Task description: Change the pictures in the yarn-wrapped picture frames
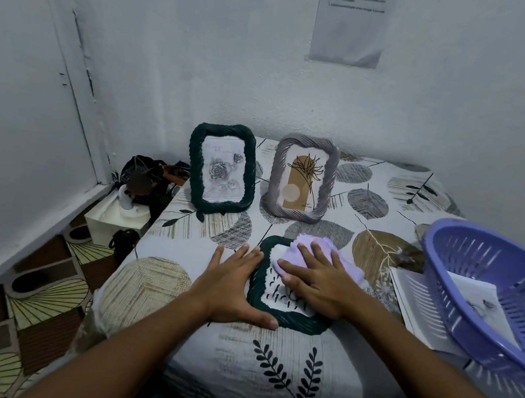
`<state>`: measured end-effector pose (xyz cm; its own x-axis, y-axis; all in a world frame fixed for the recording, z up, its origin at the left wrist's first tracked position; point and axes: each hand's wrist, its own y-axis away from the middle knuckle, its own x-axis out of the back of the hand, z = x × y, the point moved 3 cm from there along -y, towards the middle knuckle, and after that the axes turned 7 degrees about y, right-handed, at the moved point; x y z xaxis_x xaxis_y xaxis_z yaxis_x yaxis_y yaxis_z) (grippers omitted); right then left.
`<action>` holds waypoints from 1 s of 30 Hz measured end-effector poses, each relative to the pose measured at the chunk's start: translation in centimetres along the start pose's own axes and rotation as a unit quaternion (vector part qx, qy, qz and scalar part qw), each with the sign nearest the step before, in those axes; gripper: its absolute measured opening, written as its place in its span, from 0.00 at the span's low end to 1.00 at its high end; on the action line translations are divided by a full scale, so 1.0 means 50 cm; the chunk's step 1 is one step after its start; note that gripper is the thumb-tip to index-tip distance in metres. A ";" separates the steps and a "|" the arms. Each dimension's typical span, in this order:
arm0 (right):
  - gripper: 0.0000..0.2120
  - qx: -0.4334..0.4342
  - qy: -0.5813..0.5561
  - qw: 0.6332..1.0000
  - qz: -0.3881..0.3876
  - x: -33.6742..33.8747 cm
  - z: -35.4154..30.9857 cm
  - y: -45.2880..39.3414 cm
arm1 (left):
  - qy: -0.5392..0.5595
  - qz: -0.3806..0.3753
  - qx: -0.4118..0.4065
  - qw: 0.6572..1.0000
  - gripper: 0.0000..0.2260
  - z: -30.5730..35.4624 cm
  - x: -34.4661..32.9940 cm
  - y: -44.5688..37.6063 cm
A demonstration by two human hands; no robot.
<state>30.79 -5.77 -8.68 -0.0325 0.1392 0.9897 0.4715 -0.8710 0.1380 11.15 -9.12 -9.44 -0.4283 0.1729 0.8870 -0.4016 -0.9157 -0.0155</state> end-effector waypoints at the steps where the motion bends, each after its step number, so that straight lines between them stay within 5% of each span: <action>1: 0.47 0.000 0.003 1.000 0.004 -0.002 0.011 0.006 | -0.002 0.000 0.000 1.000 0.61 -0.001 -0.001 -0.001; 8: 0.53 -0.069 0.010 0.997 0.014 0.004 0.027 -0.021 | -0.003 0.001 -0.002 1.000 0.61 -0.003 -0.003 -0.004; 17: 0.47 0.024 0.026 0.999 0.015 0.005 -0.002 0.017 | -0.007 -0.001 -0.001 1.000 0.60 -0.004 -0.003 -0.006; 23: 0.44 -0.042 0.038 0.998 0.021 0.013 0.039 0.013 | -0.004 -0.002 0.001 1.000 0.60 -0.003 -0.002 -0.002; 27: 0.54 -0.046 0.026 0.998 0.022 0.010 0.001 -0.020 | 0.001 0.000 0.002 1.000 0.59 -0.002 -0.002 -0.002; 30: 0.52 0.003 0.035 0.999 0.024 0.001 -0.027 -0.007 | 0.000 0.002 -0.001 1.000 0.59 -0.004 -0.005 -0.005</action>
<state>29.41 -6.09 -8.65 -0.0718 0.0647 0.9953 0.4792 -0.8729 0.0913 11.20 -8.89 -9.74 -0.4293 0.1699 0.8870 -0.4013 -0.9158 -0.0188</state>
